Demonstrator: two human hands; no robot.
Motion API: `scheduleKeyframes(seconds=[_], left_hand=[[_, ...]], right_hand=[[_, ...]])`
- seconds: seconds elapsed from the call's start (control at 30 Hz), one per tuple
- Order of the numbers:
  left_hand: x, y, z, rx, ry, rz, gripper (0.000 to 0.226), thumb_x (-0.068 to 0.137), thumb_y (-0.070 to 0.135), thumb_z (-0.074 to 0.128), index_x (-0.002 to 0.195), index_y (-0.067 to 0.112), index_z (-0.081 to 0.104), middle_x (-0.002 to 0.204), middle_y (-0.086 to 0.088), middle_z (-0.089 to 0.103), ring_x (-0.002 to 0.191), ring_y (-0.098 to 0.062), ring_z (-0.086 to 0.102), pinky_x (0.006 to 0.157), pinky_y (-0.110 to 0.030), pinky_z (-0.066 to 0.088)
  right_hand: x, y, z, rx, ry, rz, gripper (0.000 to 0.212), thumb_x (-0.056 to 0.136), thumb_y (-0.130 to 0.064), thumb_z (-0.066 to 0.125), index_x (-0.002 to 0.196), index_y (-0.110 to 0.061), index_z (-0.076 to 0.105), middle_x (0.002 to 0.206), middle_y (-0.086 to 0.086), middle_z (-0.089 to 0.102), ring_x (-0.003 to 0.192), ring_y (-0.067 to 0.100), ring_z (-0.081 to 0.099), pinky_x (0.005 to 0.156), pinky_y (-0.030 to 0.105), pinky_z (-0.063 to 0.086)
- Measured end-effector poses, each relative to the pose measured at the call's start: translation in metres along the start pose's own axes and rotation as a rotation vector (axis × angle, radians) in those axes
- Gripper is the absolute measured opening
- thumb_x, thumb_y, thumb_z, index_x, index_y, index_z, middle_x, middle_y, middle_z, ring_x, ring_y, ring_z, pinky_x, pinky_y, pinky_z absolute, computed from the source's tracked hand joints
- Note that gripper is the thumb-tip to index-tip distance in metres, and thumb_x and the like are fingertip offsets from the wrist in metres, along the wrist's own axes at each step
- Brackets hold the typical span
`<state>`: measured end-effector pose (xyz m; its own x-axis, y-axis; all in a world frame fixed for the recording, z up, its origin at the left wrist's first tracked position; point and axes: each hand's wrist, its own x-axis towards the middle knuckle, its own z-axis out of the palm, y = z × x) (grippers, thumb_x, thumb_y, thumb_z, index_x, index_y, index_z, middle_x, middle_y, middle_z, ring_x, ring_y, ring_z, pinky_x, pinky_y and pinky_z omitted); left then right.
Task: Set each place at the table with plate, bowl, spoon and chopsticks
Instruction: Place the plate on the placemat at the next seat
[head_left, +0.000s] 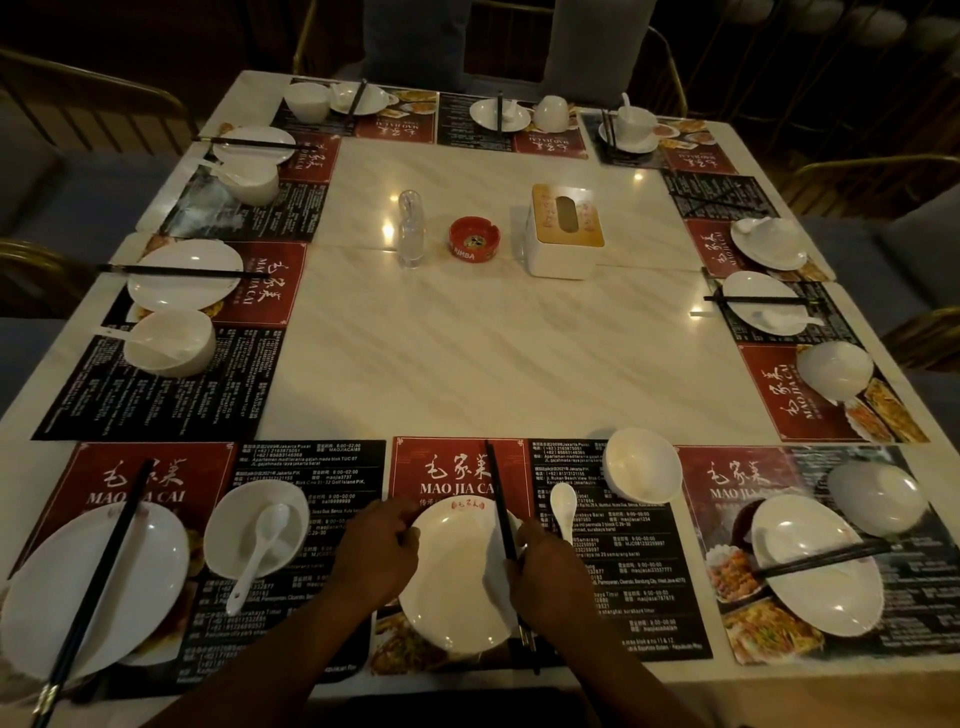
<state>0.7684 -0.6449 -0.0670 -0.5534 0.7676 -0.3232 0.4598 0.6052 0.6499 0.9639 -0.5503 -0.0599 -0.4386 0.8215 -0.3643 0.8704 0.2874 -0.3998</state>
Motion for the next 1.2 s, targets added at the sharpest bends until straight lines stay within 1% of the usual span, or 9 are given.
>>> scheduleKeyframes(seconds=[0.23, 0.37, 0.47, 0.57, 0.7, 0.83, 0.9, 1.03, 1.2], left_hand=[[-0.001, 0.006, 0.008, -0.082, -0.056, -0.064, 0.028, 0.093, 0.015, 0.064, 0.120, 0.022, 0.066, 0.100, 0.004, 0.071, 0.081, -0.002, 0.060, 0.066, -0.005, 0.038], [0.002, 0.009, 0.011, -0.129, -0.091, -0.122, 0.022, 0.091, 0.018, 0.066, 0.110, 0.027, 0.068, 0.090, 0.008, 0.068, 0.078, -0.006, 0.066, 0.070, -0.019, 0.054], [0.004, 0.008, 0.011, -0.155, -0.124, -0.124, 0.021, 0.089, 0.019, 0.068, 0.107, 0.029, 0.068, 0.093, 0.004, 0.072, 0.080, -0.012, 0.071, 0.079, -0.036, 0.061], [0.007, 0.007, 0.010, -0.123, -0.107, -0.087, 0.024, 0.091, 0.016, 0.067, 0.114, 0.021, 0.069, 0.096, 0.002, 0.073, 0.080, -0.009, 0.069, 0.080, -0.027, 0.058], [0.008, 0.005, 0.003, -0.040, -0.021, -0.018, 0.022, 0.092, 0.011, 0.064, 0.110, 0.019, 0.072, 0.103, 0.004, 0.070, 0.082, -0.003, 0.057, 0.066, -0.006, 0.038], [0.008, 0.002, -0.002, -0.035, -0.009, 0.011, 0.021, 0.087, 0.006, 0.068, 0.102, 0.020, 0.074, 0.089, 0.012, 0.062, 0.077, -0.002, 0.057, 0.069, -0.015, 0.047], [0.008, 0.001, -0.003, -0.024, -0.007, 0.015, 0.021, 0.086, 0.006, 0.069, 0.102, 0.018, 0.074, 0.090, 0.009, 0.062, 0.081, -0.006, 0.058, 0.075, -0.021, 0.049], [0.008, 0.000, -0.002, 0.013, -0.024, 0.013, 0.022, 0.086, 0.007, 0.070, 0.104, 0.019, 0.074, 0.089, 0.012, 0.058, 0.083, -0.007, 0.056, 0.071, -0.017, 0.040], [0.009, -0.005, -0.002, 0.026, -0.049, 0.029, 0.026, 0.085, 0.008, 0.071, 0.106, 0.023, 0.073, 0.088, 0.013, 0.061, 0.080, -0.004, 0.058, 0.070, -0.014, 0.041]], right_hand=[[0.004, -0.003, -0.001, 0.112, -0.060, 0.095, 0.024, 0.089, -0.024, 0.071, 0.110, -0.020, 0.061, 0.109, 0.000, 0.070, 0.100, 0.015, 0.066, 0.087, 0.027, 0.054], [-0.001, -0.010, 0.003, 0.281, -0.134, 0.139, 0.022, 0.086, -0.021, 0.075, 0.104, -0.022, 0.063, 0.106, -0.003, 0.070, 0.093, 0.009, 0.064, 0.083, 0.021, 0.052], [-0.008, -0.017, 0.011, 0.368, -0.194, 0.122, 0.019, 0.087, -0.022, 0.076, 0.088, -0.030, 0.059, 0.086, -0.014, 0.064, 0.076, -0.003, 0.061, 0.066, 0.010, 0.049], [-0.014, -0.017, 0.020, 0.369, -0.206, 0.091, 0.011, 0.087, -0.027, 0.076, 0.089, -0.029, 0.065, 0.078, -0.017, 0.061, 0.071, -0.005, 0.060, 0.066, 0.010, 0.050], [-0.017, -0.020, 0.023, 0.353, -0.190, 0.093, 0.015, 0.085, -0.033, 0.077, 0.096, -0.026, 0.070, 0.078, -0.013, 0.067, 0.071, -0.003, 0.065, 0.065, 0.013, 0.053], [-0.015, -0.019, 0.024, 0.306, -0.159, 0.093, 0.016, 0.086, -0.029, 0.076, 0.100, -0.023, 0.071, 0.094, -0.009, 0.073, 0.082, 0.002, 0.068, 0.077, 0.025, 0.060], [-0.013, -0.016, 0.022, 0.277, -0.155, 0.101, 0.016, 0.089, -0.023, 0.073, 0.105, -0.021, 0.073, 0.102, -0.006, 0.073, 0.090, 0.004, 0.067, 0.083, 0.022, 0.056], [-0.011, -0.016, 0.019, 0.252, -0.154, 0.084, 0.012, 0.091, -0.023, 0.070, 0.102, -0.020, 0.075, 0.102, -0.004, 0.075, 0.084, 0.000, 0.061, 0.073, 0.010, 0.045], [-0.008, -0.023, 0.019, 0.237, -0.161, 0.107, 0.027, 0.089, -0.047, 0.069, 0.093, -0.020, 0.071, 0.089, -0.007, 0.073, 0.069, -0.003, 0.058, 0.056, 0.007, 0.034]])
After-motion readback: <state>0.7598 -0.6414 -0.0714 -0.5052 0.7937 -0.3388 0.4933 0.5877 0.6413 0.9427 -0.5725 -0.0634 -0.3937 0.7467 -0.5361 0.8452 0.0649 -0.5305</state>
